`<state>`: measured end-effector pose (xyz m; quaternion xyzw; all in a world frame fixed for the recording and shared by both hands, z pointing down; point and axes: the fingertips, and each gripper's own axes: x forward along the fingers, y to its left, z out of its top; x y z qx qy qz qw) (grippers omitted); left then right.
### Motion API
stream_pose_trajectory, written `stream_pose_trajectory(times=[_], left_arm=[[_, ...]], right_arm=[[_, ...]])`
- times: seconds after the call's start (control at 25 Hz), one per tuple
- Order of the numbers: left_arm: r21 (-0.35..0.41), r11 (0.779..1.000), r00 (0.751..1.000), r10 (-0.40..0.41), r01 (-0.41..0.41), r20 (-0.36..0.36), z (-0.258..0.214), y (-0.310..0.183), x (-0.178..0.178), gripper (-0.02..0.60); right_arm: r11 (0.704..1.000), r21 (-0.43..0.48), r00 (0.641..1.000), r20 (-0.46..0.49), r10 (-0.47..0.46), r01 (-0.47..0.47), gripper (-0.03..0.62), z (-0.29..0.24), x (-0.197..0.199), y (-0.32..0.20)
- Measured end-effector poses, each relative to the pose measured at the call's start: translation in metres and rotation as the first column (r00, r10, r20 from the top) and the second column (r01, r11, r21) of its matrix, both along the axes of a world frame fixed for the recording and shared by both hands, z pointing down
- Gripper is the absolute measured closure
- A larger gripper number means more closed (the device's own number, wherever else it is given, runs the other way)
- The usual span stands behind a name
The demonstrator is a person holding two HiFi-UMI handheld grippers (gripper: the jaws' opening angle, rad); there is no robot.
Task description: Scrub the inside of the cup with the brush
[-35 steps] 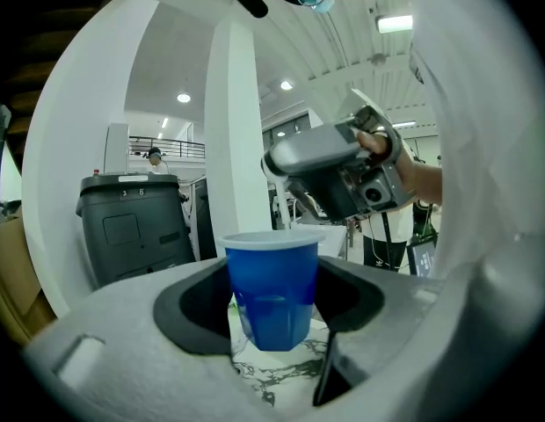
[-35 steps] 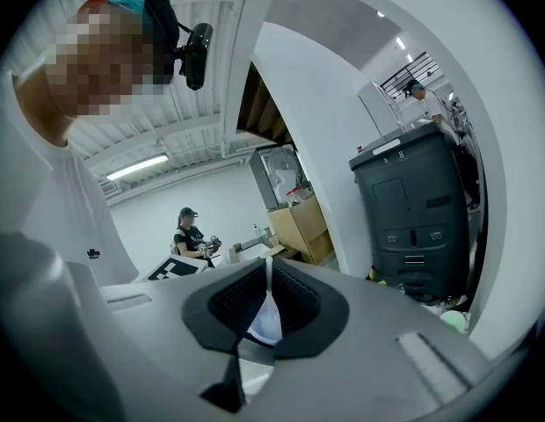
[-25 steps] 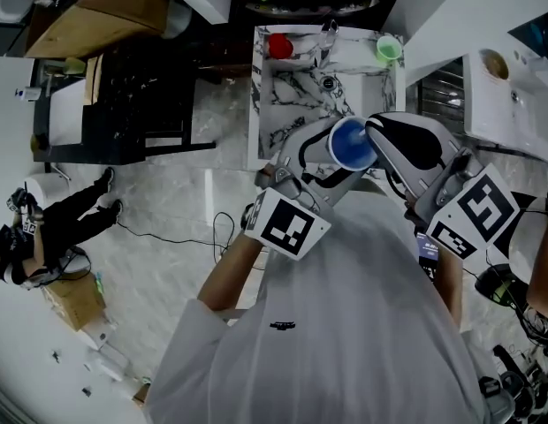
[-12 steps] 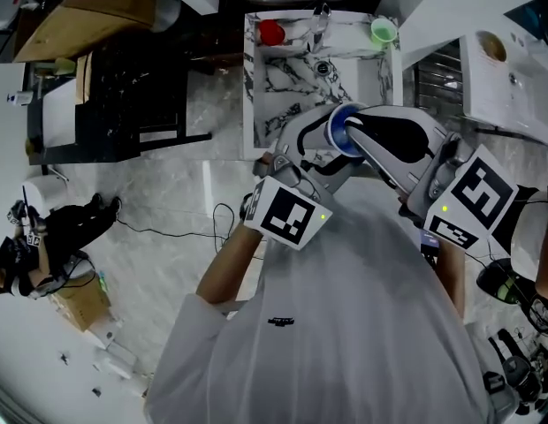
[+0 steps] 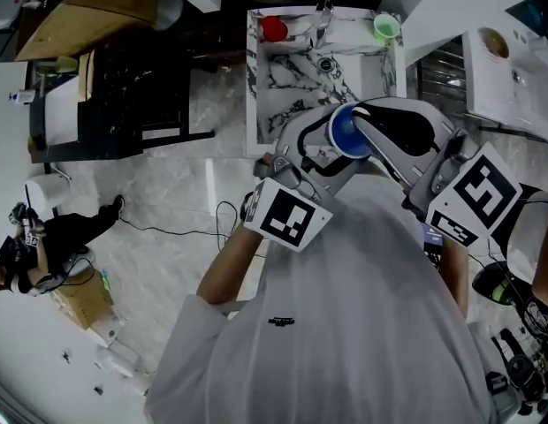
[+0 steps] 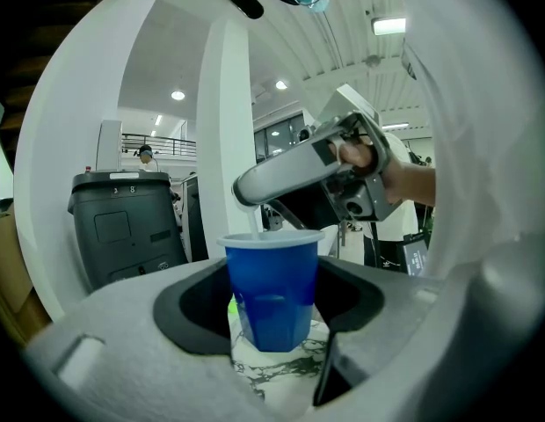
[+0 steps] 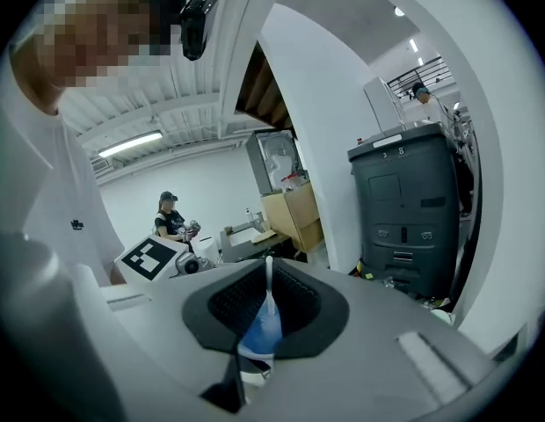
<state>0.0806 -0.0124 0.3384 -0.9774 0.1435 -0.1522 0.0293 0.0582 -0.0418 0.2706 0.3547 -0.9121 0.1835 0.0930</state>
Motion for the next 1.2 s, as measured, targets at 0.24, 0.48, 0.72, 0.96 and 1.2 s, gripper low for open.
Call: stream_pose_trajectory(times=[0.24, 0.48, 0.72, 0.96, 1.2], left_arm=[[0.005, 1.0, 1.0, -0.013, 0.013, -0.014, -0.001, -0.003, -0.003, 0.307], [0.022, 1.0, 1.0, 0.008, -0.008, -0.009, 0.0, -0.004, 0.0, 0.307], [-0.001, 1.0, 1.0, 0.001, -0.001, -0.009, 0.005, -0.006, -0.001, 0.308], [-0.058, 0.998, 0.999, -0.017, 0.015, -0.047, 0.01, -0.009, -0.006, 0.307], [-0.07, 0.996, 0.998, -0.051, 0.048, -0.049, 0.013, -0.015, -0.013, 0.307]], right_arm=[[0.998, -0.022, 0.998, 0.03, -0.052, 0.053, 0.569, -0.002, -0.01, 0.008], [1.0, 0.005, 0.998, 0.055, -0.004, 0.004, 0.569, -0.015, 0.005, 0.005], [0.998, 0.043, 0.995, 0.084, 0.044, -0.047, 0.569, -0.03, 0.022, 0.004], [0.985, 0.103, 0.982, 0.147, 0.12, -0.136, 0.569, -0.052, 0.044, 0.002], [0.976, 0.074, 0.951, 0.252, 0.181, -0.205, 0.569, -0.054, 0.069, -0.002]])
